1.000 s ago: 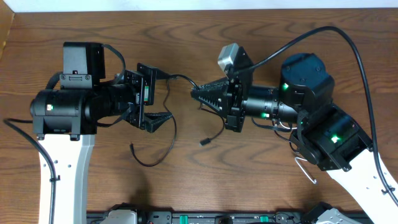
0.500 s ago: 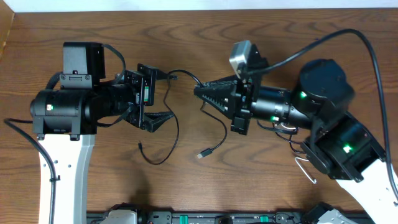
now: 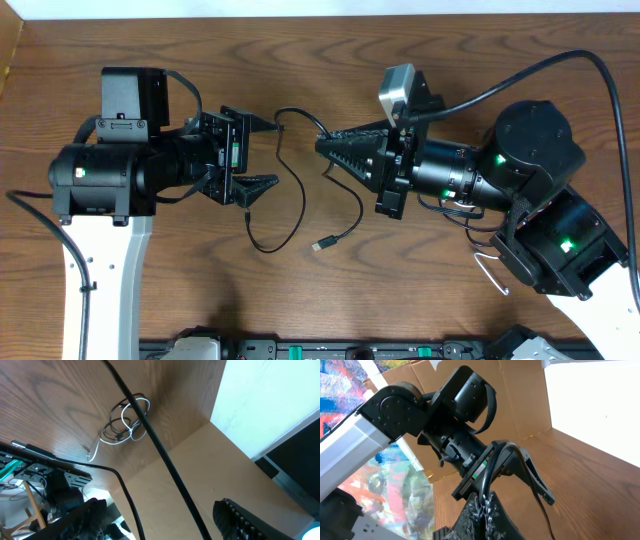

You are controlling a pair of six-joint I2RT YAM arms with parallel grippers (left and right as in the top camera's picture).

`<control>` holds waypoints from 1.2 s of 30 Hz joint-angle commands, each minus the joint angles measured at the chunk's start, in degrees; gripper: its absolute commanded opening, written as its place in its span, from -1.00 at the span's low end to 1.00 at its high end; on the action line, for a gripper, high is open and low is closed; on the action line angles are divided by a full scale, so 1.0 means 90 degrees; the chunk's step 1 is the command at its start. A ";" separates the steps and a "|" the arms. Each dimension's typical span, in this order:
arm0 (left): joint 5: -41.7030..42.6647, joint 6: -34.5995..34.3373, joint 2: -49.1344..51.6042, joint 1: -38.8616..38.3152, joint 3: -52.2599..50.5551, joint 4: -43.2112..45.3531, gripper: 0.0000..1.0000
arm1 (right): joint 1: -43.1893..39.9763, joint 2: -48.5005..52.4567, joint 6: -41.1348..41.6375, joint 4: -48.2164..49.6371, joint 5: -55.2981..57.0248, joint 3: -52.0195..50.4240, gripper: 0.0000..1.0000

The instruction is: Untangle cables

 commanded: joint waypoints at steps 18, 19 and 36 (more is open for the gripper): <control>0.0644 -0.0185 -0.0017 -0.0010 0.0051 0.0294 -0.06 | -0.0010 -0.0075 0.0104 -0.0102 -0.0007 0.0041 -0.98; 0.0646 -0.0197 -0.0017 -0.0010 0.0051 0.0294 -0.13 | -0.0010 -0.0075 0.0107 -0.0102 -0.0010 0.0041 -0.98; 0.1307 -0.0372 -0.0017 -0.0010 0.0051 0.0299 -0.17 | -0.0010 -0.0075 0.0124 -0.0102 -0.0151 0.0041 -0.98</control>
